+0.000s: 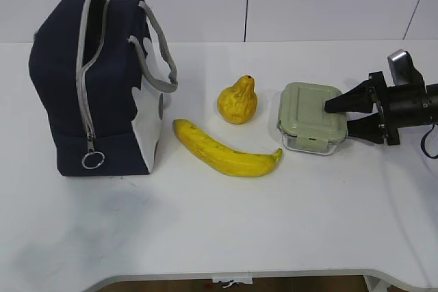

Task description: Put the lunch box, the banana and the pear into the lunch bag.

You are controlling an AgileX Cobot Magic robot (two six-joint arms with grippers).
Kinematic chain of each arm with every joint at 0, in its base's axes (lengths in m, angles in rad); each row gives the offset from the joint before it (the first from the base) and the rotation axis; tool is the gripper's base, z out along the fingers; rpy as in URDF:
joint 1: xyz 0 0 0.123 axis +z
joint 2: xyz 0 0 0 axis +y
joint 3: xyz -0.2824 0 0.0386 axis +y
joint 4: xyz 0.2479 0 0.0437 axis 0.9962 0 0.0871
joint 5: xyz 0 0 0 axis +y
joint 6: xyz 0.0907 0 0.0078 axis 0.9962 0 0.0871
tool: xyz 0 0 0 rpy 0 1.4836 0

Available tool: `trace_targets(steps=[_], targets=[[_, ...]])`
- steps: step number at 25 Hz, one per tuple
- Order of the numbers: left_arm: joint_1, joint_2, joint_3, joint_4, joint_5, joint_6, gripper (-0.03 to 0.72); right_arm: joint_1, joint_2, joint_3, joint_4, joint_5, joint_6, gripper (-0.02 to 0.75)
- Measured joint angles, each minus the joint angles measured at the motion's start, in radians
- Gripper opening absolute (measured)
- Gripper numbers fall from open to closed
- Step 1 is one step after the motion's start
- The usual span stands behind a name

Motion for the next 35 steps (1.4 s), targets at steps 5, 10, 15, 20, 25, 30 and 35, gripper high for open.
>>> trace_targets(steps=[5,10,15,20,25,30,35], targets=[[0.0,0.0,0.0,0.0,0.0,0.0,0.244,0.001,0.0,0.0,-0.001,-0.004,0.0,0.484],[0.0,0.0,0.0,0.002,0.0,0.0,0.244,0.002,0.0,0.0,-0.002,-0.005,0.0,0.426],[0.0,0.0,0.0,0.002,0.0,0.0,0.244,0.002,0.0,-0.002,0.0,-0.005,0.0,0.389],[0.0,0.0,0.0,0.002,0.0,0.0,0.244,0.002,0.0,-0.002,0.001,-0.005,0.0,0.38],[0.0,0.0,0.0,0.002,0.0,0.0,0.244,0.002,0.0,-0.002,0.001,-0.004,0.0,0.38],[0.0,0.0,0.0,0.002,0.0,0.0,0.244,0.002,0.0,-0.002,0.001,-0.002,0.0,0.372],[0.0,0.0,0.0,0.002,0.0,0.0,0.244,0.002,0.0,-0.002,0.001,0.0,0.0,0.362]])
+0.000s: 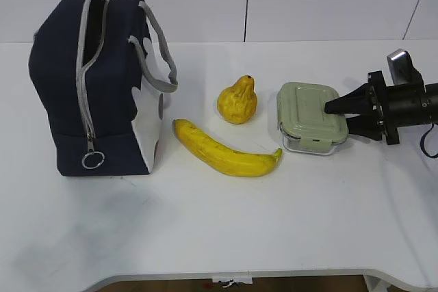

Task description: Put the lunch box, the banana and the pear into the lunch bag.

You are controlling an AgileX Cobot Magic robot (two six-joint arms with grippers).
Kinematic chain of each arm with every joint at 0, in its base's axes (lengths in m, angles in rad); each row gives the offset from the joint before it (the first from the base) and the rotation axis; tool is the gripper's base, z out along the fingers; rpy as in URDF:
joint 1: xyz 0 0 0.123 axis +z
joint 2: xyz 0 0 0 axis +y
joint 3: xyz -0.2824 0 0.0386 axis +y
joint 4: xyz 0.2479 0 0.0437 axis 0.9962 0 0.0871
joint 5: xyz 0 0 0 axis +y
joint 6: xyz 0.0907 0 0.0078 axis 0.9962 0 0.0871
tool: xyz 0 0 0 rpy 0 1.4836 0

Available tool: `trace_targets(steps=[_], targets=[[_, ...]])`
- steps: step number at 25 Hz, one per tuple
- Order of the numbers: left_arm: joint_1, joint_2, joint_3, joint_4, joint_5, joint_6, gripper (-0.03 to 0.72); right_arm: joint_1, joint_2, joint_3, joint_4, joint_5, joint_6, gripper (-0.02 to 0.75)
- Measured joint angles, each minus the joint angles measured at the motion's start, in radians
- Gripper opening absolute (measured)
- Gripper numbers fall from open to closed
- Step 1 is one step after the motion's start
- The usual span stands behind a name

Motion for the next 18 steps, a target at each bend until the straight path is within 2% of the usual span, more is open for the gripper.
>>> trace_targets(steps=[6,11,18], targets=[[0.0,0.037,-0.02,-0.05,0.008,0.0,0.244,0.0,-0.007,0.0,-0.016,0.0,0.008,0.362],[0.0,0.155,-0.105,-0.09,0.008,0.0,0.244,0.002,-0.07,0.0,-0.115,-0.021,0.024,0.362],[0.0,0.397,-0.178,-0.234,0.0,0.0,0.244,0.004,-0.202,0.0,-0.179,-0.023,0.106,0.362]])
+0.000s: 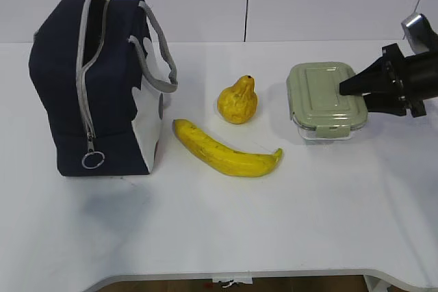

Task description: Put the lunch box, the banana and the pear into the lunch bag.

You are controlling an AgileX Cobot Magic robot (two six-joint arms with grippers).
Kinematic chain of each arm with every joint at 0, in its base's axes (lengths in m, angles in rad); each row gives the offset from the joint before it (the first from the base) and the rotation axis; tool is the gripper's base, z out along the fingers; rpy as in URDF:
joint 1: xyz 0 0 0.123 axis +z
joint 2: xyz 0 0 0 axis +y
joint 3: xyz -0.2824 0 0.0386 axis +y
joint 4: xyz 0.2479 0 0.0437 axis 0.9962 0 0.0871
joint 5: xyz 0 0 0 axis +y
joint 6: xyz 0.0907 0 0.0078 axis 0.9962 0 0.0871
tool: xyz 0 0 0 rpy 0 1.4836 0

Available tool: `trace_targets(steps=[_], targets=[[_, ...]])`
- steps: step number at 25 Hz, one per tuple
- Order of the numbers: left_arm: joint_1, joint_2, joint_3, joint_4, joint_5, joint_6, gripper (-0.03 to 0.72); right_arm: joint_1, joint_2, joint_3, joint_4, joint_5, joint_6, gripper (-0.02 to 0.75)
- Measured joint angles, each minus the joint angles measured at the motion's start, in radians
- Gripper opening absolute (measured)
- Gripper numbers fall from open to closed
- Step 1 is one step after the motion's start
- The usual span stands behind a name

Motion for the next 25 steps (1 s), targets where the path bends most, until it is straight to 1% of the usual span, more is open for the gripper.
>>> trace_targets(steps=[5,8,9,10,13,15,21,25], targets=[[0.0,0.185,-0.067,-0.065,-0.022,-0.001,0.244,0.0,-0.099,0.0,-0.027,0.011,0.048,0.362],[0.0,0.297,-0.11,-0.082,-0.046,-0.001,0.247,0.012,-0.154,0.0,-0.022,0.013,0.074,0.362],[0.0,0.336,-0.121,-0.084,-0.069,-0.001,0.26,0.021,-0.17,0.0,-0.02,0.017,0.081,0.362],[0.0,0.374,-0.134,-0.084,-0.099,-0.001,0.279,0.035,-0.182,0.0,-0.016,0.017,0.085,0.362],[0.0,0.479,-0.169,-0.082,-0.201,-0.001,0.37,0.083,-0.201,-0.013,-0.009,0.03,0.105,0.362],[0.0,0.556,-0.205,-0.076,-0.244,-0.001,0.396,0.118,-0.201,-0.04,-0.009,0.03,0.12,0.362],[0.0,0.81,-0.356,-0.04,-0.261,-0.001,0.41,0.221,-0.201,-0.167,0.002,0.037,0.153,0.362],[0.0,0.942,-0.462,-0.037,-0.261,0.024,0.41,0.28,-0.201,-0.248,0.01,0.036,0.174,0.362]])
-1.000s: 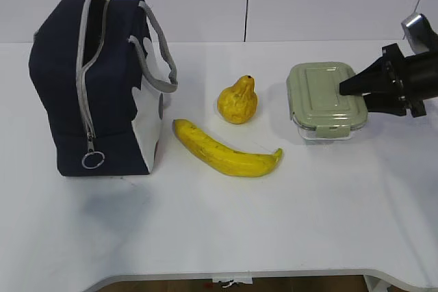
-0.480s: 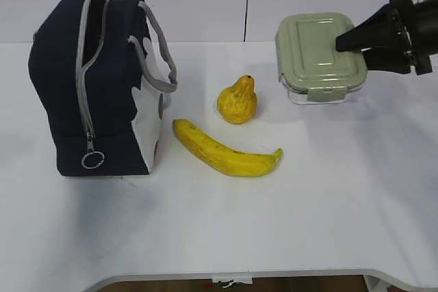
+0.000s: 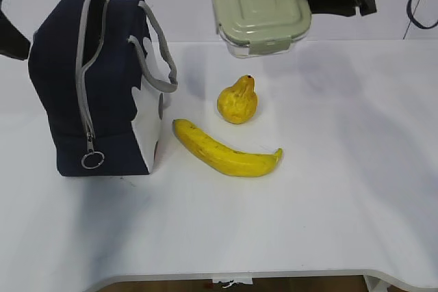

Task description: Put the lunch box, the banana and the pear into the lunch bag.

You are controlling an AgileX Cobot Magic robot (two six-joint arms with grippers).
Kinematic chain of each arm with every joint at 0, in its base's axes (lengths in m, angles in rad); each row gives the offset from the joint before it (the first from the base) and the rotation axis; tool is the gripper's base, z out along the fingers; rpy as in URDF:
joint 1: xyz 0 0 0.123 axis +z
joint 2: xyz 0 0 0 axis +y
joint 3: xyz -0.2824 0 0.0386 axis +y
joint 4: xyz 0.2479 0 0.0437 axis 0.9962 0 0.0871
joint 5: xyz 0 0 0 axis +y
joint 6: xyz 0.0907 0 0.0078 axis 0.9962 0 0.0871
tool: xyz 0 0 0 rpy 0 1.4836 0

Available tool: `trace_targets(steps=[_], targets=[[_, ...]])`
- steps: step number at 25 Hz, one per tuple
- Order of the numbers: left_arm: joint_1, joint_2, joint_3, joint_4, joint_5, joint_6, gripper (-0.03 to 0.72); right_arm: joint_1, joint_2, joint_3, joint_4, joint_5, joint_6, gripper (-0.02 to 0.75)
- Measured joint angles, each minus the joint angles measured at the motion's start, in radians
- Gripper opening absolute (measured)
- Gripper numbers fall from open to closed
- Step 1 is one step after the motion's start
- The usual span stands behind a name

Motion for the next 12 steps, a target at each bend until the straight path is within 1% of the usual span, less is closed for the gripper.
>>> trace_targets(steps=[6,8,10,12], targets=[[0.0,0.155,-0.143,0.0,0.005,0.015,0.407,0.086,0.0,-0.058,0.017,-0.097,0.006,0.362],[0.0,0.198,-0.181,0.0,0.017,0.021,0.376,0.114,0.002,-0.062,0.043,-0.132,0.009,0.362],[0.0,0.228,-0.208,0.0,0.045,0.034,0.283,0.147,0.013,-0.063,0.078,-0.158,0.009,0.362],[0.002,0.246,-0.213,0.0,0.068,0.057,0.127,0.179,0.03,-0.063,0.103,-0.176,0.009,0.362]])
